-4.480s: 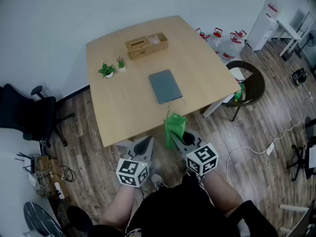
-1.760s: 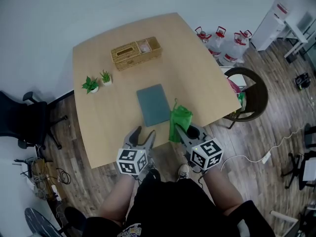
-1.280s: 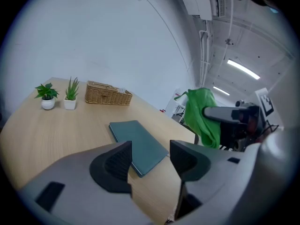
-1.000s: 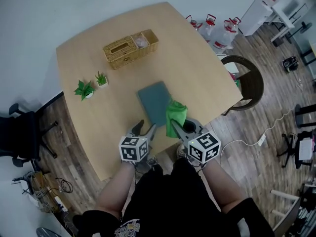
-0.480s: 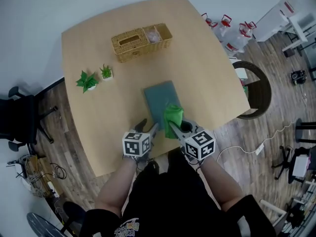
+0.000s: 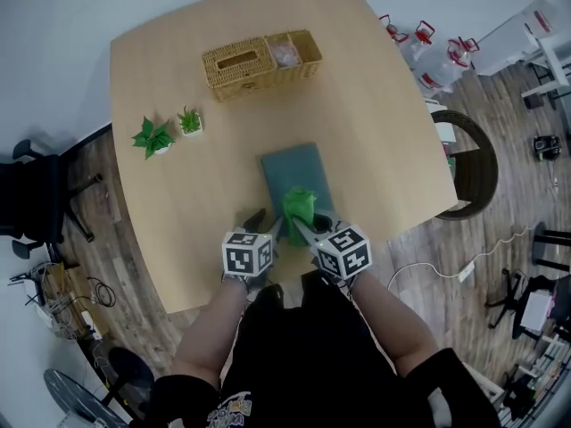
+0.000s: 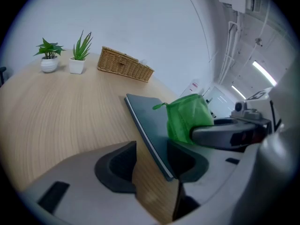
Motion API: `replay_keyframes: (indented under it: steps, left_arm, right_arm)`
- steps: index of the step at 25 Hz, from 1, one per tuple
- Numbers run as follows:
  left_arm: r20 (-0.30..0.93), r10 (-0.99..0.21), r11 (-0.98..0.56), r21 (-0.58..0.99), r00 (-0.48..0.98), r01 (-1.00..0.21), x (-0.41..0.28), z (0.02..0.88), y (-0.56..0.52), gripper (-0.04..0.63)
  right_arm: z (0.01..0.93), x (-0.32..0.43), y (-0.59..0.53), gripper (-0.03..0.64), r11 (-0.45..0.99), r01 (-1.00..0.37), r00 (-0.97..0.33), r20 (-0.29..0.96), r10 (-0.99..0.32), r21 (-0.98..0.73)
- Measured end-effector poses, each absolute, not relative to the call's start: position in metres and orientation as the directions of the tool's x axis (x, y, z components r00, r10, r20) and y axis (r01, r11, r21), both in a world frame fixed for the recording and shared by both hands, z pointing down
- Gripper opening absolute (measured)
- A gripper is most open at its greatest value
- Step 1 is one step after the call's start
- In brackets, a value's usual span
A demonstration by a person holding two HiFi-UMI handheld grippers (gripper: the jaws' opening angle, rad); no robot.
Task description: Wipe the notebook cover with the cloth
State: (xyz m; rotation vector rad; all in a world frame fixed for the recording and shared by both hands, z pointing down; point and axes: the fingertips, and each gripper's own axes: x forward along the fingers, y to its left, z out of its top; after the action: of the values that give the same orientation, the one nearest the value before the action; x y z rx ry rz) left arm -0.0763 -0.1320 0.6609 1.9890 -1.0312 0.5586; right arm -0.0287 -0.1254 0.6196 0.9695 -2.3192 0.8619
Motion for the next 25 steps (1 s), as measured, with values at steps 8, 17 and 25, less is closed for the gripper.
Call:
replay_keyframes:
  steps: [8,17,25]
  left_arm:
    - [0.731,-0.463,-0.297,0.406,0.502,-0.864,-0.082,0.669,-0.135,0.123]
    - [0.729,-0.436,-0.311,0.429,0.528,-0.848,-0.083,0.669,-0.13,0.106]
    - [0.74,-0.456,-0.328,0.375,0.494,-0.867,-0.082,0.67,-0.129,0.104]
  right_arm:
    - [0.652,-0.041,-0.118,0.064,0.564,-0.743,-0.618,0.691,-0.374,-0.36]
    - [0.658,-0.045,-0.119,0.064,0.57,-0.735,-0.622,0.699,-0.353,-0.367]
    - [0.658,-0.045,-0.118,0.064,0.571,-0.73,-0.628,0.698,-0.343,-0.376]
